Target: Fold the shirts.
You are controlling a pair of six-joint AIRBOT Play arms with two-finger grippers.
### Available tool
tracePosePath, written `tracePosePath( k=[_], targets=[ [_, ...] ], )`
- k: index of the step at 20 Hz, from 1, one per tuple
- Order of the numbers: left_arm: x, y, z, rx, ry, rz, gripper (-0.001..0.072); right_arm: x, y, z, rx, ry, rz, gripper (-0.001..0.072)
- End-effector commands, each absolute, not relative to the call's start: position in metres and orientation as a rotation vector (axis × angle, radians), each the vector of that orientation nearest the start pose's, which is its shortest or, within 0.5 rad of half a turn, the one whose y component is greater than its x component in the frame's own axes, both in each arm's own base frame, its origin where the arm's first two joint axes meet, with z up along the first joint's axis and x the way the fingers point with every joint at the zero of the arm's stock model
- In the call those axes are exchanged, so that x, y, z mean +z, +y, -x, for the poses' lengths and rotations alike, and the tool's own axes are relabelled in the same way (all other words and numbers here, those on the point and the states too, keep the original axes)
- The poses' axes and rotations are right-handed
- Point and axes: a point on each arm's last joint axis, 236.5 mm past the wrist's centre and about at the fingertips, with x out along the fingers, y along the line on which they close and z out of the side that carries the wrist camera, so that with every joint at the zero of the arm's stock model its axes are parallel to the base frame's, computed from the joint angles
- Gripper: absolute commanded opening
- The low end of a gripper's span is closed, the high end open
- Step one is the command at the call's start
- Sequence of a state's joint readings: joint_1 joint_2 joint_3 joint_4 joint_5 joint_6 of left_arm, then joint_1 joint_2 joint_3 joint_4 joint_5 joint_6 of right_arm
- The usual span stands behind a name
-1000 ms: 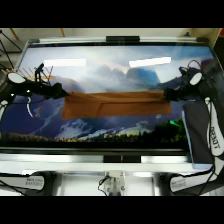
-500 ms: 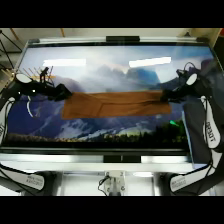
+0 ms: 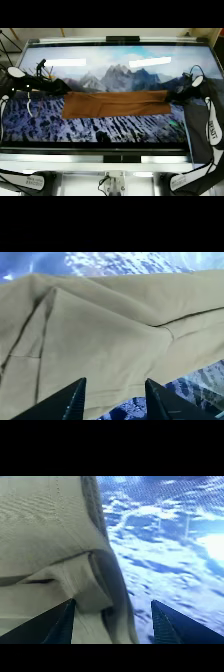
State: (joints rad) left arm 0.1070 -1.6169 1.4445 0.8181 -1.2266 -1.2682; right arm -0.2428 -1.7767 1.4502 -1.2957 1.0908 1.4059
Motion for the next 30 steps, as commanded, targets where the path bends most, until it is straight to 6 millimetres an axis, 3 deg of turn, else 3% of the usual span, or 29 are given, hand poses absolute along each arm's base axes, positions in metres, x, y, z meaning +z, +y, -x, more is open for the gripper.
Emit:
tracePosePath(
  k=[1,3,5,7,9,12,13,16,19,22,24,27,30],
  targets=[
    [0.027,-0.114,-0.461,-0.532,1.197,0.499,0.0459,-0.106,-0.038,-0.464,0.065,1.383,-0.418,0.0587],
    [0.028,-0.121,-0.459,-0.546,1.200,0.489,0.0459,-0.108,-0.013,-0.463,0.145,1.397,-0.513,0.0585],
    [0.031,-0.130,-0.457,-0.563,1.198,0.480,0.0459,-0.106,-0.001,-0.458,0.195,1.420,-0.549,0.0564],
    [0.034,-0.138,-0.455,-0.576,1.195,0.468,0.0459,-0.105,0.003,-0.452,0.212,1.447,-0.555,0.0273],
    [0.036,-0.148,-0.453,-0.597,1.197,0.465,0.0456,-0.099,0.006,-0.451,0.232,1.443,-0.558,0.0064],
    [0.049,-0.181,-0.449,-0.674,1.180,0.525,0.0092,-0.056,0.006,-0.459,0.265,1.343,-0.502,0.0065],
    [0.053,-0.196,-0.448,-0.699,1.170,0.536,0.0035,-0.034,0.007,-0.461,0.273,1.300,-0.490,0.0065],
    [0.050,-0.258,-0.447,-0.742,1.119,0.557,0.0030,0.046,0.029,-0.445,0.364,1.201,-0.491,0.0065],
    [0.022,-0.343,-0.424,-0.788,1.147,0.614,0.0030,0.117,0.052,-0.404,0.446,1.161,-0.487,0.0066],
    [0.001,-0.413,-0.407,-0.790,1.135,0.689,0.0030,0.170,0.063,-0.365,0.446,1.105,-0.465,0.0065],
    [0.000,-0.448,-0.397,-0.797,1.133,0.785,0.0030,0.197,0.069,-0.340,0.442,1.069,-0.455,0.0066],
    [-0.008,-0.488,-0.380,-0.794,1.141,0.854,0.0030,0.221,0.075,-0.315,0.436,1.032,-0.450,0.0065],
    [-0.015,-0.504,-0.372,-0.804,1.147,0.855,0.0029,0.229,0.076,-0.304,0.430,1.015,-0.428,0.0066]
  ],
)
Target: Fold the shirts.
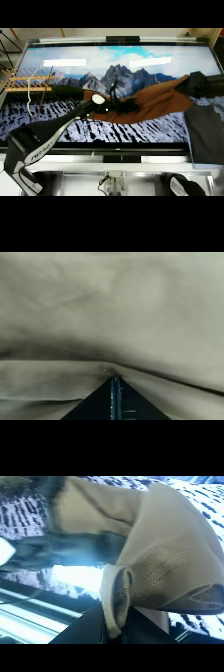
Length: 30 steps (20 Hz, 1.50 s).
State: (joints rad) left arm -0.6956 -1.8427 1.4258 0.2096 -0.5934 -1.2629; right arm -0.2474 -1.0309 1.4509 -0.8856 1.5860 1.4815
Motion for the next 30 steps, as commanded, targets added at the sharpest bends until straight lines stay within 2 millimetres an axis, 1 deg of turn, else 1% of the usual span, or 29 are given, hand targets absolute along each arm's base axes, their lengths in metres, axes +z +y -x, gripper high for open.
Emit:
tracePosePath(
  k=[1,2,4,5,6,7,8,9,10,11,12,13,14,15,16,17,18,20,21,22,23,24,25,26,27,28,29,30],
  targets=[
    [-0.008,-0.500,-0.376,-0.832,1.126,0.829,0.0028,0.226,0.073,-0.305,0.417,1.020,-0.422,0.0066],
    [0.001,-0.491,-0.381,-0.866,1.105,0.806,0.0027,0.223,0.070,-0.308,0.404,1.026,-0.420,0.0066],
    [0.029,-0.458,-0.401,-0.899,1.060,0.752,0.0026,0.216,0.072,-0.319,0.432,1.037,-0.420,0.0066],
    [0.048,-0.431,-0.413,-0.904,1.024,0.704,0.0026,0.212,0.079,-0.327,0.452,1.036,-0.429,0.0065],
    [0.066,-0.402,-0.424,-0.889,0.995,0.657,0.0025,0.210,0.092,-0.338,0.481,1.028,-0.431,0.0065],
    [0.085,-0.363,-0.438,-0.847,0.961,0.602,0.0026,0.207,0.109,-0.352,0.513,1.006,-0.433,0.0066],
    [0.103,-0.321,-0.450,-0.787,0.926,0.557,0.0025,0.205,0.130,-0.368,0.546,0.979,-0.435,0.0065],
    [0.124,-0.272,-0.461,-0.706,0.885,0.520,0.0026,0.201,0.153,-0.382,0.580,0.955,-0.439,0.0066],
    [0.144,-0.226,-0.468,-0.626,0.843,0.496,0.0026,0.196,0.184,-0.395,0.626,0.935,-0.454,0.0065],
    [0.165,-0.178,-0.471,-0.543,0.800,0.486,0.0026,0.189,0.214,-0.405,0.667,0.923,-0.480,0.0065],
    [0.185,-0.136,-0.468,-0.474,0.758,0.485,0.0026,0.181,0.246,-0.413,0.705,0.919,-0.515,0.0065],
    [0.203,-0.103,-0.462,-0.426,0.722,0.493,0.0027,0.167,0.278,-0.420,0.734,0.924,-0.556,0.0065],
    [0.218,-0.075,-0.454,-0.382,0.693,0.500,0.0027,0.150,0.308,-0.426,0.754,0.942,-0.603,0.0065],
    [0.232,-0.052,-0.444,-0.342,0.663,0.502,0.0027,0.132,0.333,-0.428,0.764,0.967,-0.647,0.0065],
    [0.243,-0.035,-0.436,-0.311,0.638,0.503,0.0027,0.110,0.356,-0.430,0.763,0.997,-0.682,0.0065],
    [0.252,-0.023,-0.427,-0.287,0.618,0.501,0.0027,0.088,0.373,-0.431,0.752,1.022,-0.694,0.0066],
    [0.258,-0.016,-0.421,-0.273,0.606,0.498,0.0027,0.064,0.388,-0.429,0.739,1.051,-0.699,0.0065],
    [0.263,-0.015,-0.412,-0.269,0.598,0.489,0.0027,0.026,0.409,-0.424,0.718,1.109,-0.712,0.0068],
    [0.262,-0.017,-0.410,-0.273,0.599,0.489,0.0027,0.014,0.415,-0.424,0.704,1.119,-0.727,0.0186],
    [0.259,-0.021,-0.409,-0.280,0.608,0.489,0.0027,0.008,0.418,-0.426,0.694,1.121,-0.743,0.0474],
    [0.255,-0.026,-0.408,-0.290,0.619,0.490,0.0027,0.008,0.415,-0.429,0.698,1.111,-0.732,0.0532],
    [0.250,-0.030,-0.408,-0.298,0.633,0.492,0.0027,0.013,0.407,-0.432,0.711,1.100,-0.715,0.0532],
    [0.244,-0.035,-0.408,-0.311,0.646,0.483,0.0027,0.020,0.393,-0.435,0.721,1.104,-0.695,0.0532],
    [0.239,-0.038,-0.407,-0.321,0.657,0.475,0.0027,0.025,0.375,-0.436,0.725,1.114,-0.653,0.0532],
    [0.235,-0.040,-0.406,-0.324,0.666,0.477,0.0027,0.028,0.347,-0.436,0.710,1.134,-0.580,0.0532],
    [0.233,-0.040,-0.406,-0.325,0.671,0.476,0.0028,0.025,0.313,-0.436,0.667,1.168,-0.499,0.0532],
    [0.232,-0.040,-0.406,-0.325,0.673,0.477,0.0027,0.014,0.265,-0.434,0.573,1.231,-0.392,0.0532],
    [0.232,-0.040,-0.406,-0.324,0.674,0.477,0.0027,0.000,0.211,-0.427,0.453,1.313,-0.275,0.0532]
  ],
)
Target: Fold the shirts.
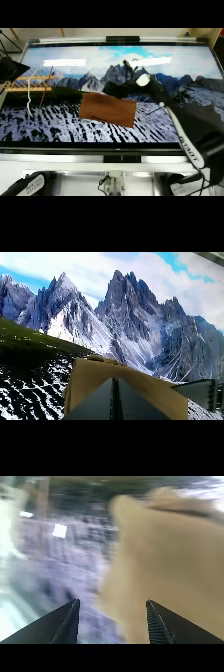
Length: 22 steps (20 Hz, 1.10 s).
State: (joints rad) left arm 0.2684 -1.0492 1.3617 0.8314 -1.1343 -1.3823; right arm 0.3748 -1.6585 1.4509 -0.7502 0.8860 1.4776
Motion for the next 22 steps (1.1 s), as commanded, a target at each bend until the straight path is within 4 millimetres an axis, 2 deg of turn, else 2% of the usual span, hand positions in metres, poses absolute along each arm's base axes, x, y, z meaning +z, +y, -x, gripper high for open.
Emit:
tracePosePath(
  k=[1,2,3,4,6,11,14,15,16,17,18,20,22],
  targets=[
    [0.232,-0.040,-0.406,-0.324,0.674,0.477,0.0028,-0.015,0.156,-0.414,0.330,1.416,-0.162,0.0533],
    [0.232,-0.040,-0.406,-0.325,0.674,0.477,0.0027,-0.029,0.111,-0.395,0.239,1.531,-0.107,0.0588],
    [0.232,-0.040,-0.406,-0.324,0.674,0.477,0.0027,-0.039,0.093,-0.379,0.214,1.607,-0.149,0.0672],
    [0.231,-0.040,-0.406,-0.324,0.674,0.478,0.0027,-0.049,0.095,-0.367,0.246,1.648,-0.240,0.0672],
    [0.231,-0.040,-0.406,-0.324,0.674,0.479,0.0027,-0.064,0.122,-0.362,0.361,1.621,-0.388,0.0672],
    [0.231,-0.041,-0.405,-0.322,0.681,0.490,0.0027,-0.092,0.172,-0.384,0.454,1.484,-0.458,0.0671],
    [0.229,-0.042,-0.403,-0.329,0.695,0.488,0.0027,-0.100,0.205,-0.389,0.523,1.472,-0.579,0.0669],
    [0.228,-0.043,-0.402,-0.330,0.698,0.488,0.0027,-0.103,0.211,-0.388,0.530,1.486,-0.611,0.0586],
    [0.228,-0.043,-0.402,-0.330,0.698,0.490,0.0028,-0.105,0.215,-0.387,0.537,1.493,-0.630,0.0403],
    [0.228,-0.043,-0.402,-0.328,0.699,0.495,0.0027,-0.104,0.218,-0.387,0.558,1.485,-0.630,0.0099],
    [0.228,-0.043,-0.402,-0.328,0.699,0.495,0.0028,-0.096,0.221,-0.389,0.603,1.459,-0.618,0.0064],
    [0.228,-0.043,-0.402,-0.328,0.699,0.495,0.0028,-0.064,0.215,-0.399,0.701,1.381,-0.566,0.0065],
    [0.228,-0.043,-0.402,-0.328,0.700,0.495,0.0028,-0.007,0.189,-0.422,0.720,1.273,-0.571,0.0065]
  ],
)
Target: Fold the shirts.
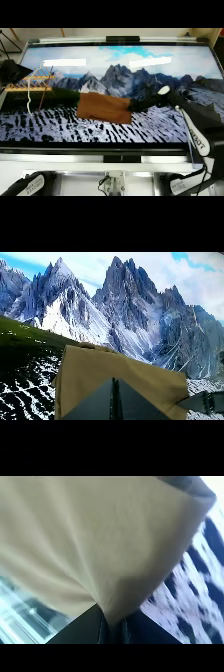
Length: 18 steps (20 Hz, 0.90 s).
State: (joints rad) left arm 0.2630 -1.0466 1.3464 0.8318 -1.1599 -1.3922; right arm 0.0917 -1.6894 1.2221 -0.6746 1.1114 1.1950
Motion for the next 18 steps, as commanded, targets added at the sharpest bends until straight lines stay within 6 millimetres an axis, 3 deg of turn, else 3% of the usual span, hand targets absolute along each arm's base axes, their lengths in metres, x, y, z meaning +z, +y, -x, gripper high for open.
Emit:
tracePosePath(
  k=[1,3,4,6,8,11,14,16,18],
  targets=[
    [0.228,-0.043,-0.402,-0.328,0.700,0.495,0.0028,0.024,0.171,-0.431,0.710,1.219,-0.582,0.0065],
    [0.228,-0.043,-0.402,-0.328,0.700,0.495,0.0028,0.083,0.119,-0.446,0.625,1.105,-0.603,0.0065],
    [0.228,-0.043,-0.402,-0.329,0.700,0.494,0.0028,0.103,0.087,-0.449,0.539,1.063,-0.601,0.0065],
    [0.228,-0.043,-0.402,-0.332,0.698,0.484,0.0029,0.134,0.014,-0.443,0.335,1.010,-0.583,0.0064],
    [0.228,-0.043,-0.402,-0.332,0.698,0.484,0.0029,0.154,-0.040,-0.423,0.204,0.984,-0.578,0.0065],
    [0.228,-0.044,-0.402,-0.336,0.701,0.483,0.0029,0.165,-0.108,-0.396,0.032,0.952,-0.579,0.0065],
    [0.227,-0.050,-0.400,-0.351,0.709,0.478,0.0029,0.159,-0.169,-0.376,-0.130,0.925,-0.586,0.0065],
    [0.226,-0.056,-0.398,-0.374,0.718,0.455,0.0029,0.156,-0.198,-0.364,-0.216,0.920,-0.567,0.0065],
    [0.226,-0.060,-0.397,-0.383,0.720,0.451,0.0029,0.155,-0.213,-0.351,-0.272,0.926,-0.575,0.0064]
  ],
)
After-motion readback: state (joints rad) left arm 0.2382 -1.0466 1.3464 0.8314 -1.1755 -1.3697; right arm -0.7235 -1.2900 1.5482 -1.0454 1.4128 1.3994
